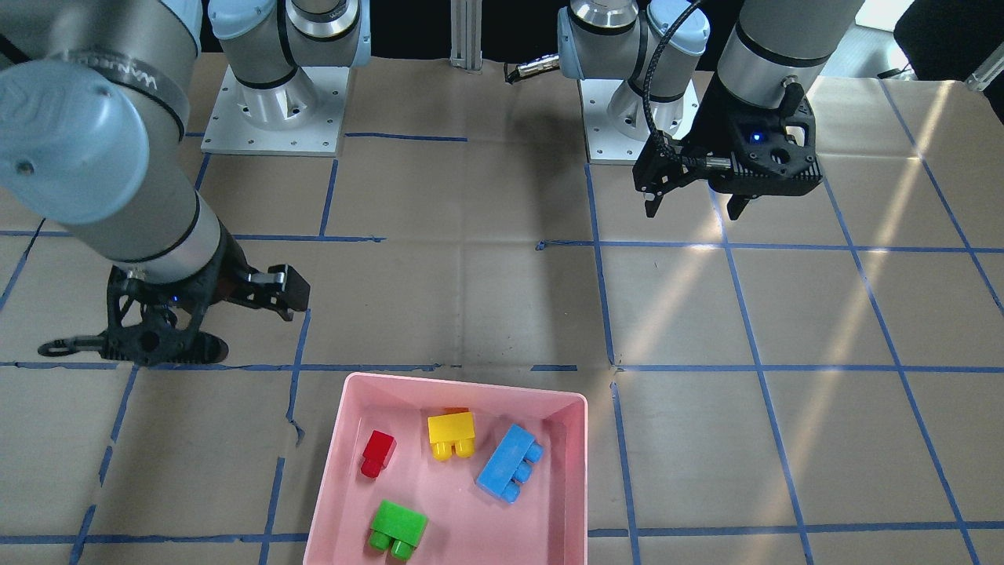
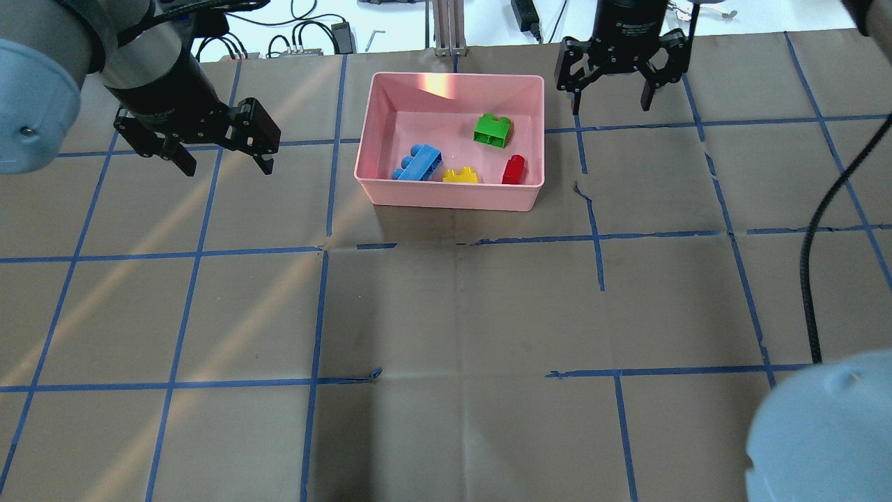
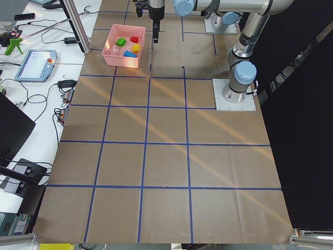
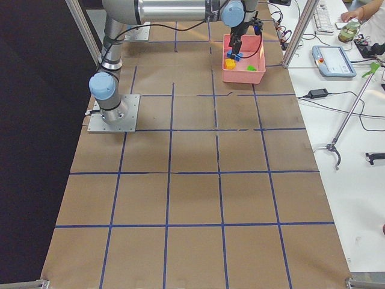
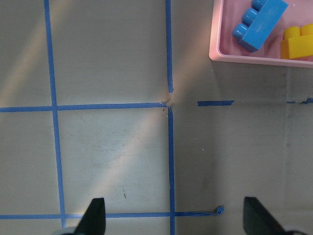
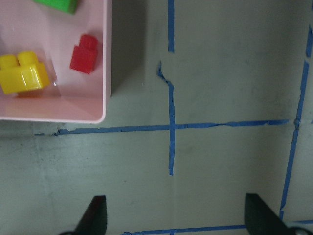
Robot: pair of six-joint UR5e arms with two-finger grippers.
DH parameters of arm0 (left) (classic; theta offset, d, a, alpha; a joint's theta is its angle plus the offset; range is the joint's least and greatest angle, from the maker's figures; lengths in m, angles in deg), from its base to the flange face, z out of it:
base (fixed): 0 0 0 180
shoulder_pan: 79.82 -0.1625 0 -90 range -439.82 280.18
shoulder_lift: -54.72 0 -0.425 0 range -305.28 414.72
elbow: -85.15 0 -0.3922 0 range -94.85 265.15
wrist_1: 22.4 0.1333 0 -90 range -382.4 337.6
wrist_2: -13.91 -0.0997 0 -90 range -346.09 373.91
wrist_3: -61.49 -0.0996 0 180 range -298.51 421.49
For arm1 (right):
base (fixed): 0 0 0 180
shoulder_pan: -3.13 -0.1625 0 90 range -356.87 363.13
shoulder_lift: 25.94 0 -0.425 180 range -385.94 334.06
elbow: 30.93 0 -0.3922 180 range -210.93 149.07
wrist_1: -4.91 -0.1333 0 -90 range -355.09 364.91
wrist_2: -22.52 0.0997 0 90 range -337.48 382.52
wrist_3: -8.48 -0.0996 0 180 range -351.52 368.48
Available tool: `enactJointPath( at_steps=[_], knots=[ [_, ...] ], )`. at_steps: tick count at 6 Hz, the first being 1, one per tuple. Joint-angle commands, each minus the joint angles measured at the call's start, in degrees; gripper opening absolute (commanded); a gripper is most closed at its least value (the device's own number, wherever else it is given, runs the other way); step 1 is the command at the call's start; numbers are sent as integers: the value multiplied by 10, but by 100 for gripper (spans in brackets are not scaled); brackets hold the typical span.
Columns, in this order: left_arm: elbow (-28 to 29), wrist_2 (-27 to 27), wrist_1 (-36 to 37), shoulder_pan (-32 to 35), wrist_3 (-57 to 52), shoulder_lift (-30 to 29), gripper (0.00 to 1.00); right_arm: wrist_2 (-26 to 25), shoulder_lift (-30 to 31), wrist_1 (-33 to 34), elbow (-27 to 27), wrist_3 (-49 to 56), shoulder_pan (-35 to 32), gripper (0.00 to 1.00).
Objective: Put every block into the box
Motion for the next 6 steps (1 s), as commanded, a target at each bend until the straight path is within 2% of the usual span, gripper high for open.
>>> enactJointPath(
  at_steps=[1, 2, 6],
  knots=[
    [-1, -1, 0, 0, -1, 0, 99, 6, 143, 29, 135, 14, 17, 99],
    [0, -1, 0, 0, -1, 0, 99, 6, 183, 29, 151, 12, 16, 99],
    [-1, -1, -1, 0, -2, -2, 99, 7, 184, 30, 154, 7, 8, 99]
  ],
)
